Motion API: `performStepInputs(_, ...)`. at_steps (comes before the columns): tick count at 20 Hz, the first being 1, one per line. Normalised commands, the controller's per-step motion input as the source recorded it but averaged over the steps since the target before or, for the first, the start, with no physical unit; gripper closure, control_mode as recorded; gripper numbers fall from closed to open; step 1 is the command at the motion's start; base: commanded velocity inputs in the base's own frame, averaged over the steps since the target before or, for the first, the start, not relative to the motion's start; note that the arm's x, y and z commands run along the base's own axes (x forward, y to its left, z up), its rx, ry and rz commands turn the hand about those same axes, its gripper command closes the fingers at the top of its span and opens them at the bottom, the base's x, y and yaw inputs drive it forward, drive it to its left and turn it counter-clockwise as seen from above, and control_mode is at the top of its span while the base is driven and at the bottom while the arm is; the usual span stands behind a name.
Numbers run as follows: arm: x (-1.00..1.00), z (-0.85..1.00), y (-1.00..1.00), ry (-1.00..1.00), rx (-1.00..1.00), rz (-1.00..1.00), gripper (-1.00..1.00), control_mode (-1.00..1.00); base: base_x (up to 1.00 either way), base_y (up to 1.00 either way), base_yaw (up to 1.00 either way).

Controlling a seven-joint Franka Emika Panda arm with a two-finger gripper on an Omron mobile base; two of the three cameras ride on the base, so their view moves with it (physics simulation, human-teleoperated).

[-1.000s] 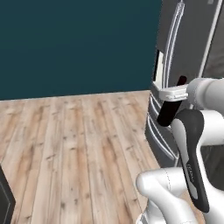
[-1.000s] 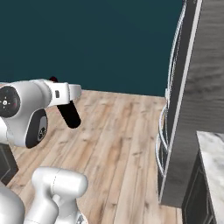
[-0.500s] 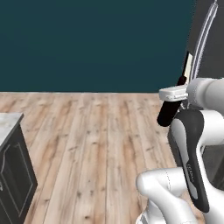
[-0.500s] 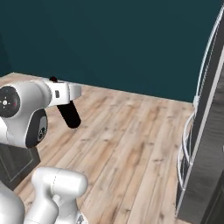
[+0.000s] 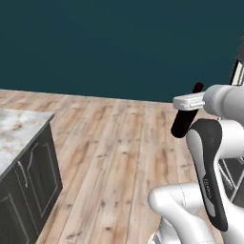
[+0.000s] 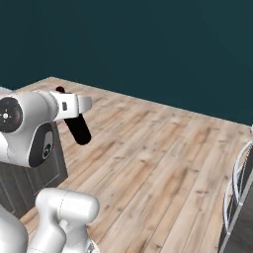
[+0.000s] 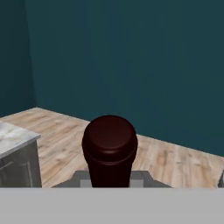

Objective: Move the drinks to the dining counter.

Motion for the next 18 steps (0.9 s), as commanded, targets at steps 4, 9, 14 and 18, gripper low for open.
performStepInputs(4, 0.00, 0.00, 0.00, 0.00, 0.00, 0.00, 1.00, 1.00, 0.00, 0.21, 0.32)
performStepInputs(9, 0.00, 0.00, 0.00, 0.00, 0.00, 0.00, 1.00, 1.00, 0.00, 0.22, 0.31)
performStepInputs(14, 0.00, 0.00, 0.00, 0.00, 0.00, 0.00, 1.00, 1.00, 0.00, 0.21, 0.30)
performStepInputs(18, 0.00, 0.00, 0.00, 0.00, 0.00, 0.00, 1.00, 1.00, 0.00, 0.18, 0.30)
